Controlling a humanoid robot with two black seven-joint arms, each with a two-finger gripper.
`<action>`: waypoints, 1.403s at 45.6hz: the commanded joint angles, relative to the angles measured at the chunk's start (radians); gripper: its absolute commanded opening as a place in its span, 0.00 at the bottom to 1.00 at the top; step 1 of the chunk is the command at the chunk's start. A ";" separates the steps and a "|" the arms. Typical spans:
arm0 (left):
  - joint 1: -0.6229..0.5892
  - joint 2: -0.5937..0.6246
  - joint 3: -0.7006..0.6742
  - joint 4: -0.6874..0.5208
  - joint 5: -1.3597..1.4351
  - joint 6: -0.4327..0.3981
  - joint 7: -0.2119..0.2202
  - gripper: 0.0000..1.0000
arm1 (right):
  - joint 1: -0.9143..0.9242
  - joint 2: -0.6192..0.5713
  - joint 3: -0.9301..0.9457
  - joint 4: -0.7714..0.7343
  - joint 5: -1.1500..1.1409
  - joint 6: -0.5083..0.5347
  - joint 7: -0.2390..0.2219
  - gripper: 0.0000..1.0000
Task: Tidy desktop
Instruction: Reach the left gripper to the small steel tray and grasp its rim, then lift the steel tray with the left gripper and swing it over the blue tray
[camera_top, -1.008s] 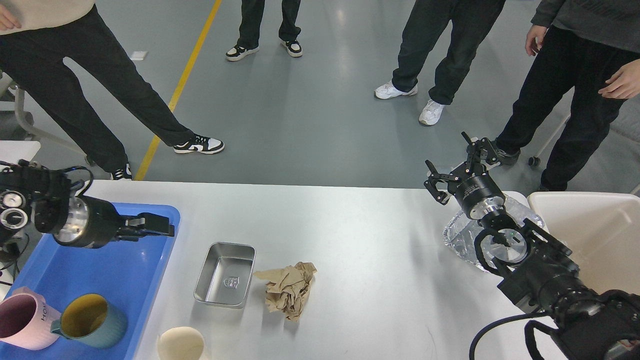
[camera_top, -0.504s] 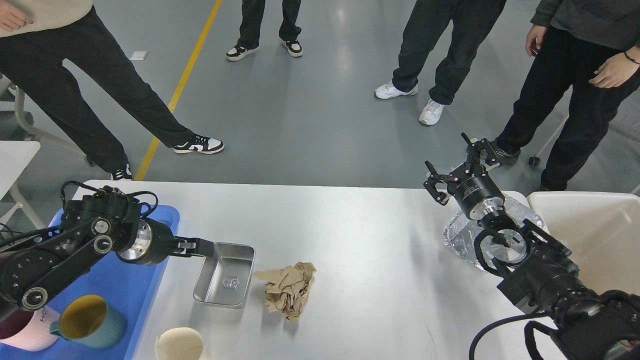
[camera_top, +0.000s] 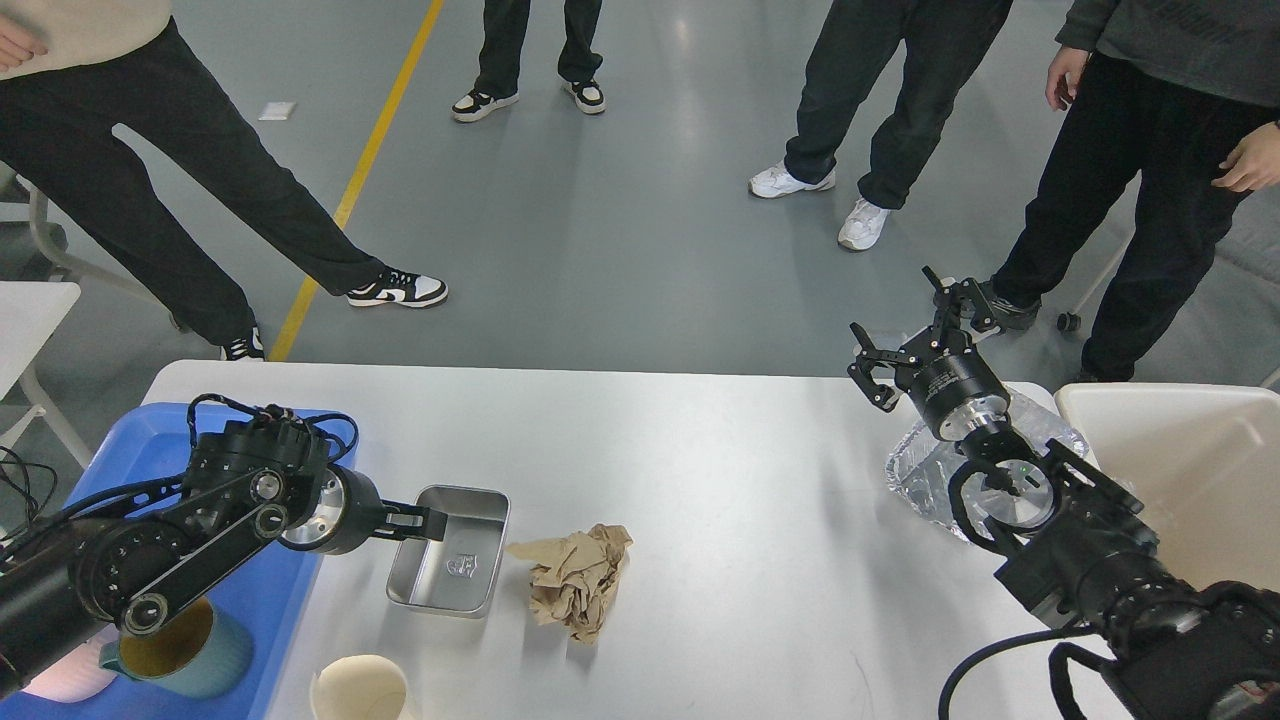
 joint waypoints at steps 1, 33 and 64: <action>-0.001 -0.022 0.031 0.020 0.012 0.016 0.000 0.62 | -0.005 0.000 0.000 0.000 0.000 0.002 0.000 1.00; -0.001 -0.060 0.126 0.079 0.003 0.074 0.020 0.00 | -0.020 0.000 0.000 0.000 0.000 0.006 0.002 1.00; -0.180 0.114 -0.030 -0.207 -0.220 -0.210 0.129 0.00 | -0.015 0.000 0.000 0.000 0.000 0.005 0.002 1.00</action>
